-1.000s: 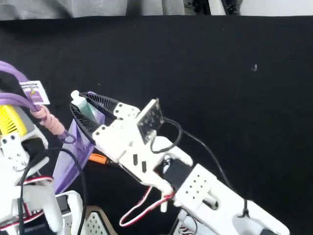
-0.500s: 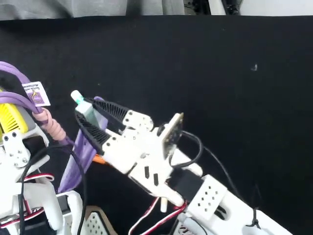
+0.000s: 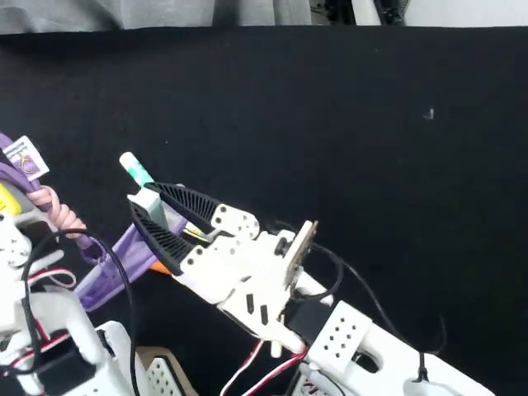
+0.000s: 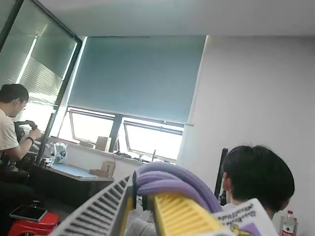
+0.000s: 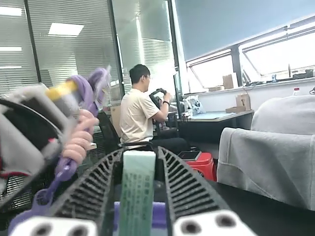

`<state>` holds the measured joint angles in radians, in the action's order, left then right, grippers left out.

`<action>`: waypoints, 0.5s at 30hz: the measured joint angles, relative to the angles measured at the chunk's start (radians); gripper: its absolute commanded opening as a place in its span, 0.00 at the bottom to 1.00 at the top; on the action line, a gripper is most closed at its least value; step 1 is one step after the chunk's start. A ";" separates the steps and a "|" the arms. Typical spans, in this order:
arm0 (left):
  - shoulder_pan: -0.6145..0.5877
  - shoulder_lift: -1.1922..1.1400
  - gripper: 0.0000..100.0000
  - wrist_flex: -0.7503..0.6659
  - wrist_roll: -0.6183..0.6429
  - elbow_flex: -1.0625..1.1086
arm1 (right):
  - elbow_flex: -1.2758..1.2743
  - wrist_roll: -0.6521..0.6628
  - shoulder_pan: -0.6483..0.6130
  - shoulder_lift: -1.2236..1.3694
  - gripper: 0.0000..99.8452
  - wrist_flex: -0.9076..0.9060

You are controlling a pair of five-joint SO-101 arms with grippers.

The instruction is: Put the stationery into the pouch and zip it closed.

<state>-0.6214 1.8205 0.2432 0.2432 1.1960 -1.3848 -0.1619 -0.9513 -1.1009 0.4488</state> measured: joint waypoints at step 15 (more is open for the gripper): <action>-0.006 0.003 0.03 -0.236 0.003 0.207 | 0.008 0.097 -0.084 0.035 0.24 0.000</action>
<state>-0.6276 1.8236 0.0069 0.2463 1.4032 -1.3771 -0.0652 -1.0357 -1.0656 0.4488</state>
